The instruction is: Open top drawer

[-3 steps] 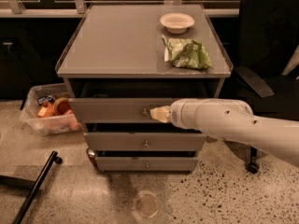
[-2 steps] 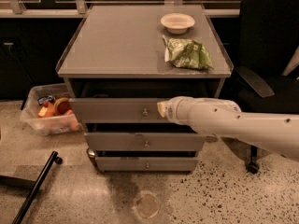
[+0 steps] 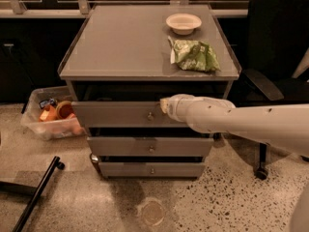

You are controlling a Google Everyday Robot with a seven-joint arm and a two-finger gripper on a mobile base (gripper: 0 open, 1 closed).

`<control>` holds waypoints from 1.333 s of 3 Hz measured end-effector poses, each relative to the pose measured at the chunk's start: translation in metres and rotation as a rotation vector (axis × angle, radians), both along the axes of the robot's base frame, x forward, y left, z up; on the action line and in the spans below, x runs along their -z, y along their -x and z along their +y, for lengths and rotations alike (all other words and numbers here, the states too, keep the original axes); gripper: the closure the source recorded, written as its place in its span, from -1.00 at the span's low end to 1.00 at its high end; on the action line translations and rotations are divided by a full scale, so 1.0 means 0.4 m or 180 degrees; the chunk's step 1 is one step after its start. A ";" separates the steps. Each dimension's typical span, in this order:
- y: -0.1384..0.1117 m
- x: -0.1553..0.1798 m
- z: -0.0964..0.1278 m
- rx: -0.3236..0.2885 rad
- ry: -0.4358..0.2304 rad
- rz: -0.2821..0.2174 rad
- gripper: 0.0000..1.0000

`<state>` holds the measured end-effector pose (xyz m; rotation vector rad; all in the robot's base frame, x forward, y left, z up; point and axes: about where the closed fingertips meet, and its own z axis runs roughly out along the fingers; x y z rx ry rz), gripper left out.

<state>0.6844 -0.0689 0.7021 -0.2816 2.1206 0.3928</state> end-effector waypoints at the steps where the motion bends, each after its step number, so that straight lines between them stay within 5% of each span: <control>1: -0.056 0.014 0.012 0.0020 -0.0004 -0.0067 1.00; 3: -0.131 0.041 0.032 0.0048 -0.0057 -0.0120 1.00; 4: -0.143 0.062 0.044 -0.0014 -0.0083 -0.0022 1.00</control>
Offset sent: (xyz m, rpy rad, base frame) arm 0.0652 0.0105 -0.0155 0.0069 -0.0597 -0.0258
